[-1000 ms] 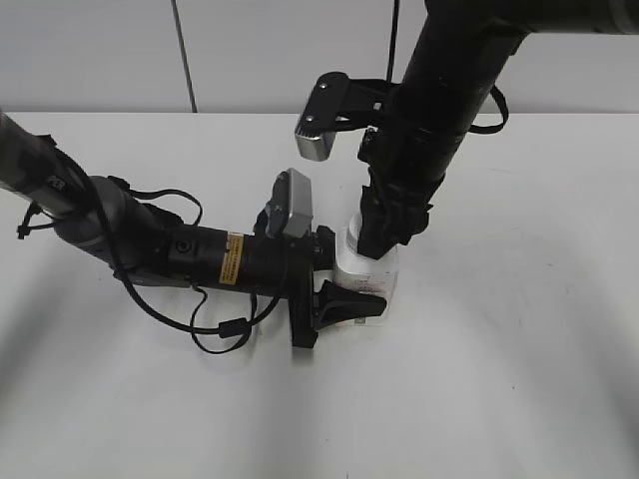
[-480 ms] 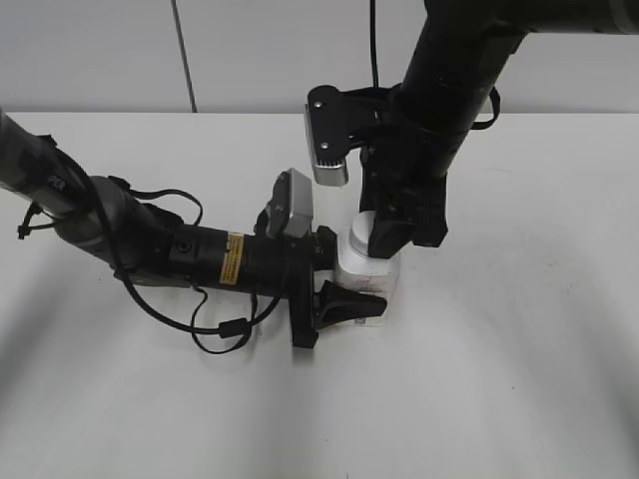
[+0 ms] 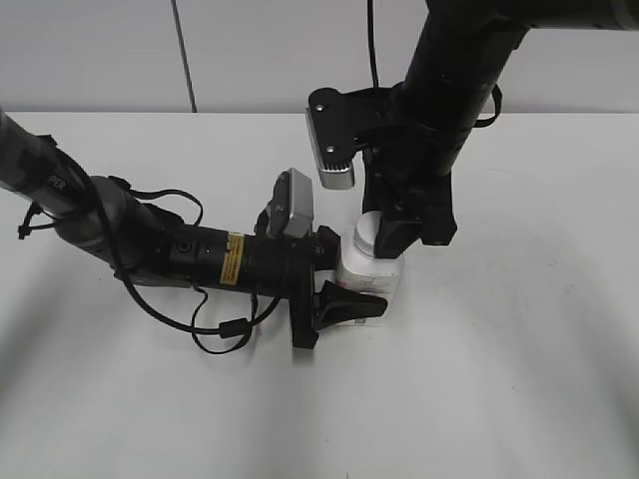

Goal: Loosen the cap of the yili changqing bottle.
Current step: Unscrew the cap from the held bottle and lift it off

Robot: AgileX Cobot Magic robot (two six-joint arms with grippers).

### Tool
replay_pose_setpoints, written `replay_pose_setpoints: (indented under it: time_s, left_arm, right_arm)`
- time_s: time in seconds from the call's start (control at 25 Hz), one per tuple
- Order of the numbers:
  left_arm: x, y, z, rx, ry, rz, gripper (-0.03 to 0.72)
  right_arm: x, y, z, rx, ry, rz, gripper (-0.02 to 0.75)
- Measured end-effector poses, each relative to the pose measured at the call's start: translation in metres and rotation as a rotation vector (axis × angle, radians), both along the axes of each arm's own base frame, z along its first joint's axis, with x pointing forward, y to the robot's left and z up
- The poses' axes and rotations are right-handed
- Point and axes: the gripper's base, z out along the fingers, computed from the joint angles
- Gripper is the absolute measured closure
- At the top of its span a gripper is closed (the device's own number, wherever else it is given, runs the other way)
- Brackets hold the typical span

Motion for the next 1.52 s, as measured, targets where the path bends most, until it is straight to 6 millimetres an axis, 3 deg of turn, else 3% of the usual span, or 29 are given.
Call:
replay_pose_setpoints:
  time_s: [1.12,1.52]
  left_arm:
    - [0.0,0.0,-0.001,0.013,0.001,0.004,0.27]
    - [0.0,0.0,-0.001,0.013,0.002,0.005,0.27]
  right_arm:
    - [0.001,0.004,0.013,0.044,-0.036,0.078,0.349]
    - [-0.011,-0.005,0.044,0.042,-0.035,-0.009,0.349]
